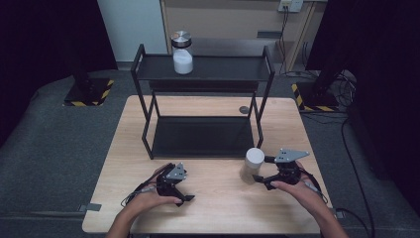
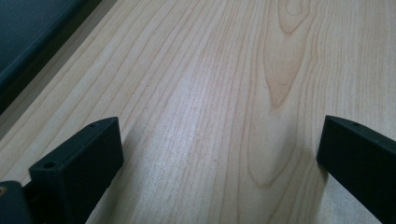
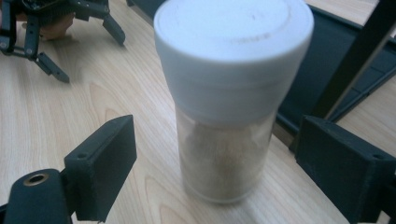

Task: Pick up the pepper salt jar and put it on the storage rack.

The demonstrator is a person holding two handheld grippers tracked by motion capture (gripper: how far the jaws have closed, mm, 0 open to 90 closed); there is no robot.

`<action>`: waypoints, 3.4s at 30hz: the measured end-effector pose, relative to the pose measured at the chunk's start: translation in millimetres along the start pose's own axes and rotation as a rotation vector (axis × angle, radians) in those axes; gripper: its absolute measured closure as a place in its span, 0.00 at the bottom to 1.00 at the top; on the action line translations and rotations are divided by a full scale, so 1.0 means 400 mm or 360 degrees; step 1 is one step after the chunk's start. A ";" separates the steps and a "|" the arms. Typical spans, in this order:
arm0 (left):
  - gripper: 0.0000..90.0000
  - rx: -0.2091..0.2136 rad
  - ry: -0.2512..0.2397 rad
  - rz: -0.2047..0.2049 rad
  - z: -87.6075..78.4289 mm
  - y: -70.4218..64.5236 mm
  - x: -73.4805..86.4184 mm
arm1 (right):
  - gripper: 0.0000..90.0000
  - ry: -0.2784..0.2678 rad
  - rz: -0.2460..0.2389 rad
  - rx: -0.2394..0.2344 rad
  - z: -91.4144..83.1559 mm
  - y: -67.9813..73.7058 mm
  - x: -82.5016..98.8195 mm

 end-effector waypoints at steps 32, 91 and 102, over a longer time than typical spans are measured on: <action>0.00 -0.0001 0.0002 -0.0002 -0.001 -0.001 0.000 | 0.34 -0.0210 0.0052 0.0090 0.041 0.030 0.015; 0.00 -0.0003 0.0003 -0.0005 -0.001 -0.002 0.000 | 0.39 -0.0671 -0.0042 0.0000 -0.051 0.037 -0.206; 0.00 -0.0004 0.0000 -0.0009 -0.001 -0.002 0.001 | 0.39 -0.0728 -0.0054 -0.0012 -0.060 0.046 -0.300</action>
Point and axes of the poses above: each handheld gripper's, and its own axes: z roughly forward along the jaws, x roughly out of its underside, y roughly to its left, the point moved 1 cm from there along z, roughly forward along the jaws
